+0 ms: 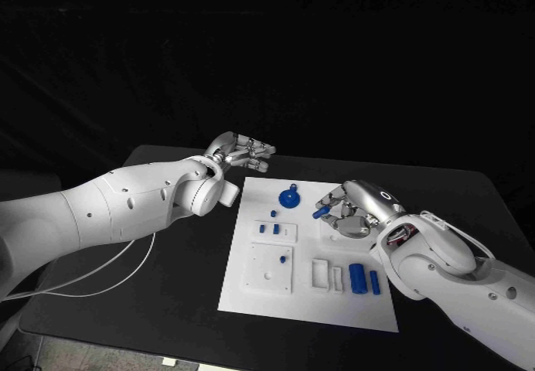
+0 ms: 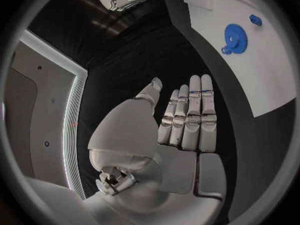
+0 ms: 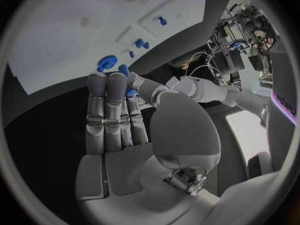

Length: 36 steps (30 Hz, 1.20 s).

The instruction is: Assemble the parts on the task board

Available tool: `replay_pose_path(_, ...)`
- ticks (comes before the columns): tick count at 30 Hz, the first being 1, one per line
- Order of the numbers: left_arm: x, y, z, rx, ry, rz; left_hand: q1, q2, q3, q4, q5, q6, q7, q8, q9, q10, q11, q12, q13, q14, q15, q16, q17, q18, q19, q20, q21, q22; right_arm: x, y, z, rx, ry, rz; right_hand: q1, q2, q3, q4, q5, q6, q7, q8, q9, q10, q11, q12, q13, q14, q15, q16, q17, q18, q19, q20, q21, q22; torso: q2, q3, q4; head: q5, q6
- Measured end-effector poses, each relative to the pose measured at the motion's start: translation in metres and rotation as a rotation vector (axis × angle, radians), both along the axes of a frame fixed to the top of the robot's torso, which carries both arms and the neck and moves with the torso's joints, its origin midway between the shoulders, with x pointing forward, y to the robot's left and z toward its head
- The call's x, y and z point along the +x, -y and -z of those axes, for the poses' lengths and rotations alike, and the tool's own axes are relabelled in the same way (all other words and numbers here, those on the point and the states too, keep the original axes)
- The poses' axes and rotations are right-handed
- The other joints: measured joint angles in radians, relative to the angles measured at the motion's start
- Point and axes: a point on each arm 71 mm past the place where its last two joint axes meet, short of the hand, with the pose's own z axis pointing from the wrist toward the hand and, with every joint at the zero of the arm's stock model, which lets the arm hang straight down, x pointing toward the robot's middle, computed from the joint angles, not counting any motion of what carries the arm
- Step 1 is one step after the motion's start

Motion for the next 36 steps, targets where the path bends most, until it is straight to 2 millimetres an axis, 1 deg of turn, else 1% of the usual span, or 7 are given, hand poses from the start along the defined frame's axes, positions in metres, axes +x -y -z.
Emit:
replay_pose_path(5,0.001,0.002,0.0,0.0,0.0,0.002,0.0,0.0,0.0,0.0,0.0,0.0,0.0,0.0,0.0,0.0,0.0,0.0,0.0,0.0,0.0,0.0,0.0,0.0,0.0,0.0,0.0,0.0,-0.011,-0.023,0.009,0.011,-0.03,-0.061,0.0,0.0,0.0,0.0,-0.001,0.0,0.0,0.001,0.0,0.0,0.0,-0.001,0.0,0.0,0.0,0.0,0.001,0.0,0.0,0.0,0.0,0.0,0.0,-0.0005,0.0003,0.002,0.001)
replay_pose_path(10,0.002,0.005,0.001,-0.001,0.0,0.005,0.0,0.0,0.0,0.0,0.0,0.0,0.0,0.0,0.0,0.0,0.0,0.0,0.0,0.0,0.0,0.0,0.0,0.0,0.0,0.0,0.0,-0.001,-0.021,-0.044,0.017,0.014,-0.058,-0.122,0.0,0.0,0.0,0.0,-0.001,0.0,0.0,0.001,0.0,0.0,0.0,0.002,0.0,0.0,0.0,-0.004,0.003,0.0,0.0,0.0,0.0,0.0,0.0,-0.0004,0.002,0.006,0.002)
replay_pose_path(15,0.003,0.008,0.004,-0.001,-0.003,0.006,0.0,0.0,0.0,0.0,0.0,0.0,0.0,0.0,0.0,0.0,0.0,0.0,0.0,0.0,0.0,0.0,0.0,0.0,0.0,0.0,0.0,-0.001,-0.03,-0.056,0.026,0.002,-0.082,-0.166,0.0,0.0,-0.003,-0.009,-0.001,-0.002,-0.001,0.001,0.0,0.0,0.0,0.002,0.0,0.0,0.0,-0.004,0.006,-0.001,0.0,0.0,0.005,0.0,0.0,-0.001,0.003,0.013,0.0)
replay_pose_path(19,0.005,0.006,0.005,0.0,-0.004,0.0,0.0,0.0,0.0,0.0,0.0,0.0,0.0,0.0,0.0,0.0,0.0,0.0,0.0,0.0,0.0,0.0,0.0,0.0,0.0,0.0,0.0,-0.001,-0.036,-0.064,0.036,-0.02,-0.101,-0.196,-0.007,0.006,-0.003,-0.009,-0.001,-0.003,0.0,0.001,0.0,0.0,0.0,0.002,0.001,0.0,0.0,-0.004,0.007,-0.001,0.0,0.0,0.007,0.0,0.001,-0.0007,0.0019,0.021,-0.002)
replay_pose_path(29,0.005,0.006,0.006,0.0,-0.004,-0.002,0.0,0.0,0.0,0.0,0.0,0.0,0.0,0.0,0.0,0.0,0.0,0.0,0.0,0.0,0.0,0.0,0.001,0.0,0.0,0.0,0.004,-0.002,-0.046,-0.079,0.049,-0.065,-0.11,-0.246,-0.01,0.009,0.001,-0.019,0.004,-0.001,0.002,0.001,0.0,0.0,0.0,0.002,0.001,0.0,0.0,-0.004,0.01,-0.002,0.0,0.0,0.009,0.0,0.002,0.0004,0.0016,0.031,-0.006)
replay_pose_path(31,0.005,0.006,0.006,-0.001,-0.004,-0.001,-0.004,0.004,0.0,0.0,0.0,0.0,0.0,0.0,0.0,0.0,0.0,0.0,0.0,0.0,0.0,0.0,0.001,0.0,0.0,0.0,0.004,-0.002,-0.048,-0.081,0.053,-0.079,-0.109,-0.254,-0.011,0.01,0.0,-0.02,0.004,-0.001,0.003,0.001,0.0,0.0,0.0,0.002,0.001,0.0,0.0,-0.004,0.01,-0.006,0.0,0.0,0.009,0.001,0.002,0.0003,0.0016,0.032,-0.006)
replay_pose_path(36,0.005,0.007,0.006,-0.002,-0.004,0.001,-0.004,0.004,0.0,0.0,0.0,0.0,0.0,0.0,0.0,0.0,0.0,0.0,0.0,0.0,0.0,0.0,0.001,0.0,0.0,0.0,0.004,-0.002,-0.052,-0.086,0.059,-0.108,-0.099,-0.269,-0.012,0.009,0.004,-0.024,0.004,0.0,0.003,-0.001,0.001,0.0,-0.001,0.001,0.001,0.0,0.0,-0.004,0.011,-0.006,0.0,0.0,0.012,0.001,0.002,0.0,0.0018,0.036,-0.01)
